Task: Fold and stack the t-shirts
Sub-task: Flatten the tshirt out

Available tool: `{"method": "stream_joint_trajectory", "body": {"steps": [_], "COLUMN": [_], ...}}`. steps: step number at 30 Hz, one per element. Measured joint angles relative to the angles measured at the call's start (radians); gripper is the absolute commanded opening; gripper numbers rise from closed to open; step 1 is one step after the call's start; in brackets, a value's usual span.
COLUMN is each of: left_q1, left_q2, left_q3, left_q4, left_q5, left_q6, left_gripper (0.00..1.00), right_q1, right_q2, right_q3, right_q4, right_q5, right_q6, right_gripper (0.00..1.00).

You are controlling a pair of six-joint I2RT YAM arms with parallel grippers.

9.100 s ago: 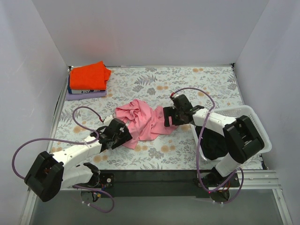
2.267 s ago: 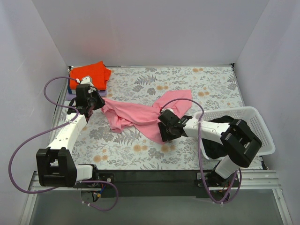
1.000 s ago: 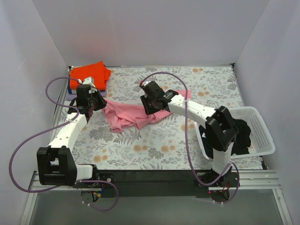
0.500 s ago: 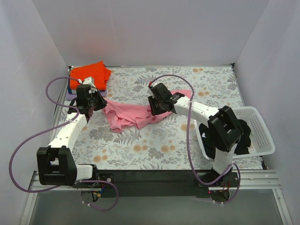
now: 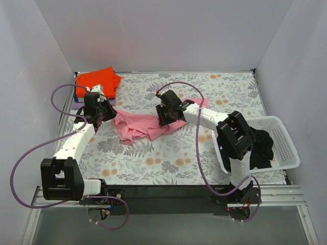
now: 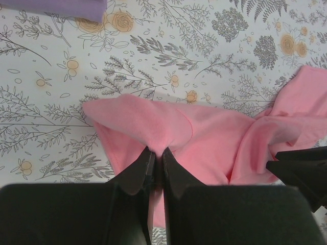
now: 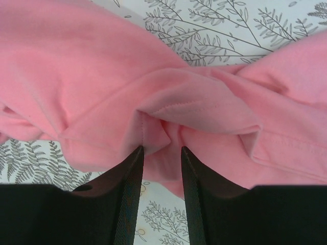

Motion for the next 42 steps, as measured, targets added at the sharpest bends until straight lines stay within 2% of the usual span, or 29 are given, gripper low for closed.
{"method": "stream_joint_trajectory", "body": {"steps": [11, 27, 42], "left_q1": [0.000, 0.000, 0.000], "left_q2": [0.001, 0.001, 0.001], "left_q3": [0.000, 0.000, 0.000], "left_q4": [-0.002, -0.005, -0.005], "left_q5": [0.001, 0.001, 0.001], "left_q6": [0.000, 0.000, 0.000], "left_gripper": [0.00, 0.00, 0.00], "right_q1": [0.021, 0.023, 0.023], "right_q2": [0.040, 0.041, 0.041], "right_q3": [0.050, 0.001, 0.001], "right_q4": [0.029, 0.039, 0.042], "right_q5": [-0.040, -0.024, -0.021], "right_q6": [0.000, 0.008, 0.016], "right_gripper": [0.42, 0.41, 0.04]}}
